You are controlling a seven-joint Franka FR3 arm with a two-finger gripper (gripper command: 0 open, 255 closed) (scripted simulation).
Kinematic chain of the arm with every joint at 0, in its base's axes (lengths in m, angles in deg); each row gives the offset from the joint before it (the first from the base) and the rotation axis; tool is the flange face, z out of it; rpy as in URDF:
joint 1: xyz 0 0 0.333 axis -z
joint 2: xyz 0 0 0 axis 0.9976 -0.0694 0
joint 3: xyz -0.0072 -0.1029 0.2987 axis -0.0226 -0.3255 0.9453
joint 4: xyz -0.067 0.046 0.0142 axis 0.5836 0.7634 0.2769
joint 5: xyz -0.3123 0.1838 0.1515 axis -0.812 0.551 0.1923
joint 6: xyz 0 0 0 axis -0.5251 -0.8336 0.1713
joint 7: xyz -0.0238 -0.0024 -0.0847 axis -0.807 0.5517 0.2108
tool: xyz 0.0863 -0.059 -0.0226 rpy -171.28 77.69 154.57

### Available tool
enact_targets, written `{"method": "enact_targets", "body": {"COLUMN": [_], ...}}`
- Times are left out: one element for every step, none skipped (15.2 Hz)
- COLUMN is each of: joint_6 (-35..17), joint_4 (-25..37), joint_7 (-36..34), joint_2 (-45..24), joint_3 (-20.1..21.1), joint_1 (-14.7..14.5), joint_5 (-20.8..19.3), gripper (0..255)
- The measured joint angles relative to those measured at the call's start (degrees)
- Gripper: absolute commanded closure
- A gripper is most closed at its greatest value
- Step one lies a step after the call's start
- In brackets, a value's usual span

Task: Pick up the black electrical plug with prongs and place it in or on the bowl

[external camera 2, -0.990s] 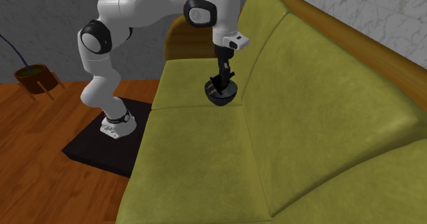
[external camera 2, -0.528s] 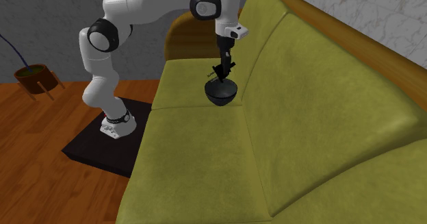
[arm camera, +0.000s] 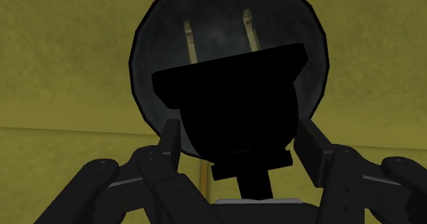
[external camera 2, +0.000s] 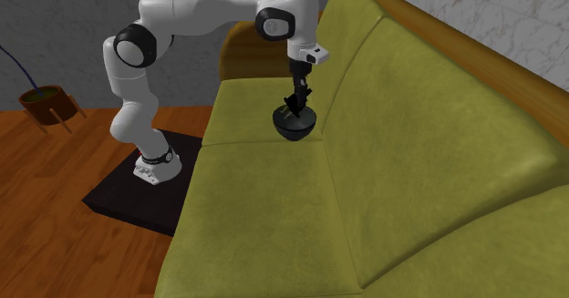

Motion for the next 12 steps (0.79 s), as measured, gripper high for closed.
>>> {"method": "enact_targets", "body": {"joint_6": [-0.9,-1.62,-2.5,-3.32,-4.07,-5.14,-5.49,-5.73,-5.85,-5.91,-5.95,-5.97], "joint_4": [-1.12,-1.89,-2.85,-3.9,-4.79,-6.03,-6.27,-6.51,-6.64,-6.68,-6.71,-6.73], "joint_7": [0.05,0.09,0.11,0.09,0.14,0.15,0.08,0.05,0.03,0.04,0.04,0.04], "joint_2": [0.23,0.29,0.36,0.59,0.74,0.91,0.79,0.79,0.81,0.8,0.8,0.8], "joint_3": [-0.01,-0.02,-0.03,-0.01,-0.03,-0.02,0.0,0.02,0.03,0.03,0.03,0.03], "joint_1": [0.01,0.02,0.02,-0.01,0.0,-0.02,-0.06,-0.08,-0.1,-0.09,-0.09,-0.09], "joint_5": [-0.01,-0.01,-0.01,-0.04,-0.05,-0.06,-0.05,-0.05,-0.06,-0.05,-0.05,-0.05], "gripper": [255,255,255,255,255,255,255,255,255,255,255,255]}}
